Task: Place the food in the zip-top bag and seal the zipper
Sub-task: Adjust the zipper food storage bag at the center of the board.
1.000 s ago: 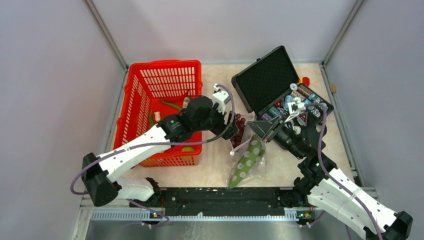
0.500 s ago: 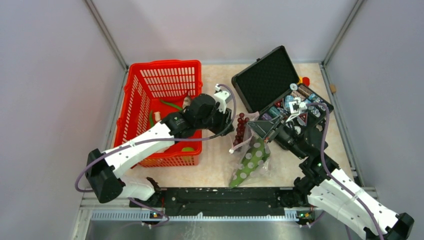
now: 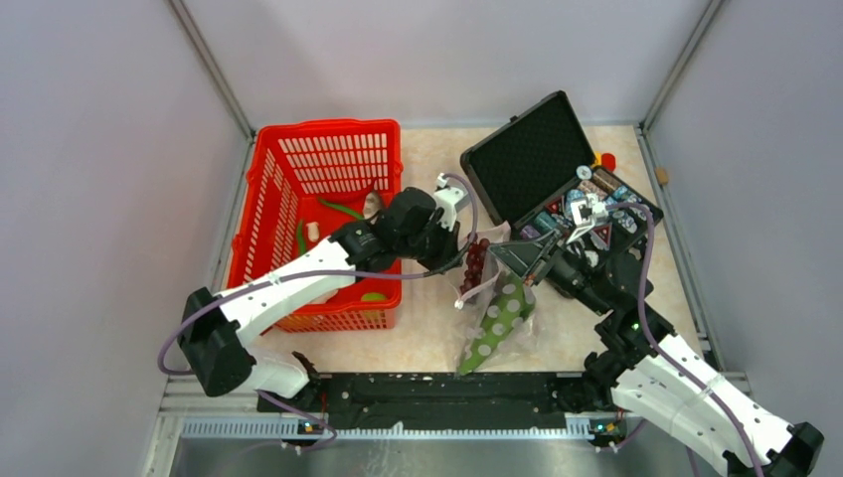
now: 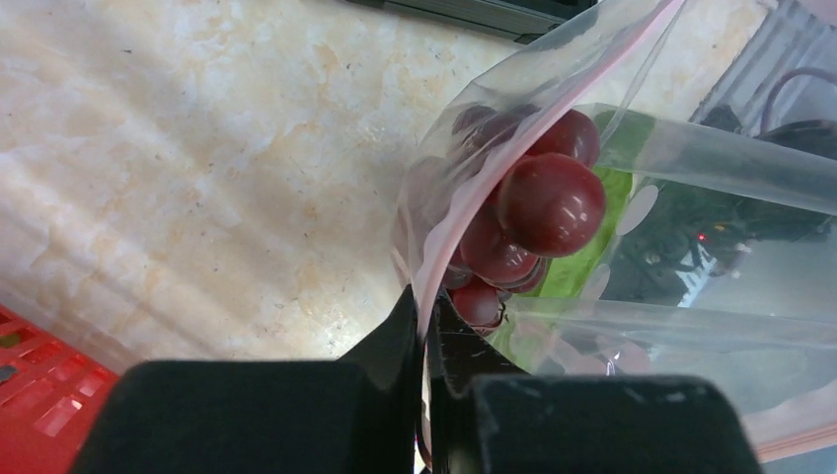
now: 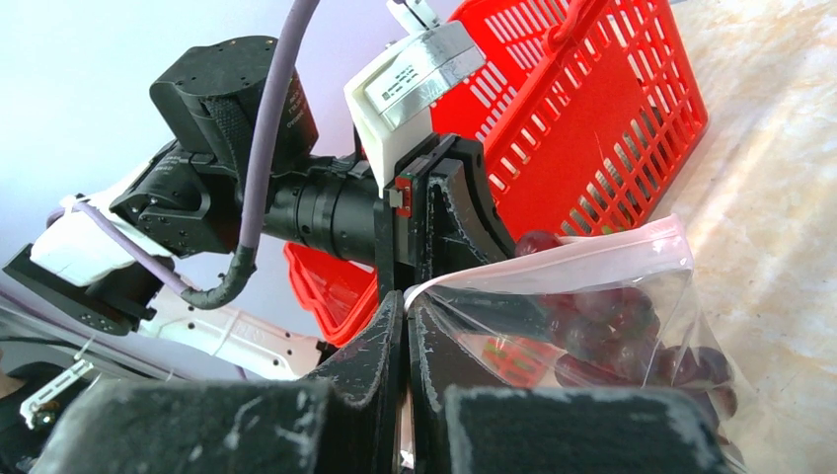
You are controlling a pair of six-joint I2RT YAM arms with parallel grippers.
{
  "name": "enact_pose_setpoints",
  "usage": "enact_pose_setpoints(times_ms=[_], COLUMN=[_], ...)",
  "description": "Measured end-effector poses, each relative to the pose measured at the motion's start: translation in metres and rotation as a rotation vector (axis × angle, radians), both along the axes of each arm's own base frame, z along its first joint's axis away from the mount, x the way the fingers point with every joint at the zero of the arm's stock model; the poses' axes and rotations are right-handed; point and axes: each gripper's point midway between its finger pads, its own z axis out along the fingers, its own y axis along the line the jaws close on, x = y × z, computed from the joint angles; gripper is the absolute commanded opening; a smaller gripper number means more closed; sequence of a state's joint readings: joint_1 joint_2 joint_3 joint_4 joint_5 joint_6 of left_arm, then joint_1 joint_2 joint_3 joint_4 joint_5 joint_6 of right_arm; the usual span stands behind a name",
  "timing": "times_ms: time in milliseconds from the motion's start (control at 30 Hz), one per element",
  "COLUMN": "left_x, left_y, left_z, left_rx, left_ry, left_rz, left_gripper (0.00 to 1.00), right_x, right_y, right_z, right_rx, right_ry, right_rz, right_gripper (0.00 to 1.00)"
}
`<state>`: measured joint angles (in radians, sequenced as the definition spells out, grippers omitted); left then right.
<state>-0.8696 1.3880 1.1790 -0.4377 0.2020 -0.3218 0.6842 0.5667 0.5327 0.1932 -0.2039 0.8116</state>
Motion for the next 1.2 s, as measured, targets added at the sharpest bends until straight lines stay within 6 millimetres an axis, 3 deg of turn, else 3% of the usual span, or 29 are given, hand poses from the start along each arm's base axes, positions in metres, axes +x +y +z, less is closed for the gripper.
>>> enact_pose_setpoints(times_ms=[200, 367, 433, 600, 667, 800, 967, 1033, 1200], left_x=[-0.003, -0.005, -0.004, -0.010, -0.017, -0.018, 0.001, 0.006, 0.014], left_y=[0.004, 0.012, 0.013, 0.017, 0.027, 0.033, 0.032, 0.028, 0.023], left_z=[0.009, 0.041, 0.072, 0.195, 0.217, 0.217, 0.161, 0.148, 0.120], left_rx=[0.000, -0.047, -0.078, -0.292, -0.336, -0.337, -0.221, -0.192, -0.144], left_ry=[-0.016, -0.088, -0.139, -0.351, -0.403, -0.413, -0.344, -0.314, -0.259], left_rz=[-0.008, -0.008, -0.016, -0.040, -0.033, -0.020, 0.031, 0.028, 0.040], left_gripper=[0.00, 0.00, 0.00, 0.00, 0.00, 0.00, 0.00, 0.00, 0.00], right_x=[0.002, 0.005, 0.006, 0.003, 0.006, 0.012, 0.033, 0.039, 0.036], right_y=[-0.001, -0.003, -0.003, -0.008, -0.016, -0.016, -0.013, -0.012, -0.008], right_z=[0.000, 0.002, 0.009, 0.075, 0.087, 0.083, 0.048, 0.036, 0.030], right_rx=[0.000, 0.002, -0.006, 0.033, 0.046, 0.019, -0.089, -0.137, -0.159], right_ry=[0.002, -0.005, -0.013, -0.143, -0.159, -0.146, -0.045, -0.007, -0.002], right_rz=[-0.013, -0.033, -0.036, -0.053, -0.095, -0.118, -0.176, -0.189, -0.158], right_gripper=[0.00, 0.00, 0.00, 0.00, 0.00, 0.00, 0.00, 0.00, 0.00])
